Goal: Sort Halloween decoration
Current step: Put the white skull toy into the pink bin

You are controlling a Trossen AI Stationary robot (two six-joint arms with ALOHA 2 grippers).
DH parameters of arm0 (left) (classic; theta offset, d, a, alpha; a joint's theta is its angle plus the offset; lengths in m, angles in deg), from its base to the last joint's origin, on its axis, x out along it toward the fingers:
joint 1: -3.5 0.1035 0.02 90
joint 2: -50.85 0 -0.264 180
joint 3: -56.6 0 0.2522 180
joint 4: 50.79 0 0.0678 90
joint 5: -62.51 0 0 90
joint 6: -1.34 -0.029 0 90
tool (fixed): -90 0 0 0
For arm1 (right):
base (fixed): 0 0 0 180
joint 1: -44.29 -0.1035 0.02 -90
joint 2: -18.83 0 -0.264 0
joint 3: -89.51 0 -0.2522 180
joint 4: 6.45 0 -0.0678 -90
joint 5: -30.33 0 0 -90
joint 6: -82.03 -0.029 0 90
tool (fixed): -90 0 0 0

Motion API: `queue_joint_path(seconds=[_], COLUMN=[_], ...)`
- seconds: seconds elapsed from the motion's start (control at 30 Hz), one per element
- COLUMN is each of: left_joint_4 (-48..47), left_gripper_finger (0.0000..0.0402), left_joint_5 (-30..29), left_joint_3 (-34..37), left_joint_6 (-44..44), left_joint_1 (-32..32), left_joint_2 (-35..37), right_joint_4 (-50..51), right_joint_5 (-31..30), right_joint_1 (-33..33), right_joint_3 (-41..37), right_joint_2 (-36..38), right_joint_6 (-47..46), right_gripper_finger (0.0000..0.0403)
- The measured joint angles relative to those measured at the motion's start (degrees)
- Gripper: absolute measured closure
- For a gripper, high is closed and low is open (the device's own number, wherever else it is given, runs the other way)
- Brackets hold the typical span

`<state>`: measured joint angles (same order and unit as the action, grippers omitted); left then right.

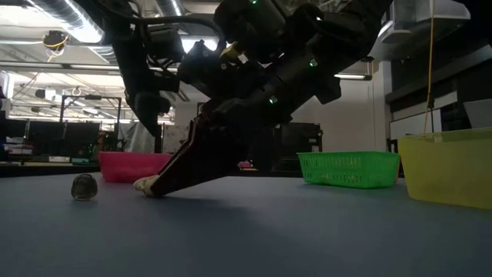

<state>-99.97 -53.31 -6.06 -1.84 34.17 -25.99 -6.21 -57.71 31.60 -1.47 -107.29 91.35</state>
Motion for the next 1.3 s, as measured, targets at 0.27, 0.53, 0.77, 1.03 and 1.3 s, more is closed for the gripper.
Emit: queue_joint_path(seconds=[0.27,0.53,0.77,1.03,1.3], left_joint_4=[0.0,0.1,0.1,0.2,0.2], left_gripper_finger=[0.0268,0.0268,0.0268,0.0268,0.0268], left_joint_5=[0.0,0.0,0.0,0.0,0.0], left_joint_3=[0.0,0.0,0.0,0.0,0.0], left_joint_6=[0.0,0.0,0.0,0.0,0.0], left_joint_1=[0.0,0.0,0.0,0.0,0.0], left_joint_2=[0.0,0.0,0.0,0.0,0.0], right_joint_4=[-3.0,-3.1,-3.1,-3.0,-3.0], right_joint_5=[0.0,0.0,-0.1,-0.5,-0.5], right_joint_1=[0.0,0.0,0.1,0.3,0.3], right_joint_3=[0.1,0.1,0.1,0.1,0.1], right_joint_2=[0.0,-1.0,-1.6,-1.6,-1.6], right_joint_6=[0.0,0.0,0.0,0.0,0.0], right_gripper_finger=[0.0246,0.0246,0.0246,0.0246,0.0248])
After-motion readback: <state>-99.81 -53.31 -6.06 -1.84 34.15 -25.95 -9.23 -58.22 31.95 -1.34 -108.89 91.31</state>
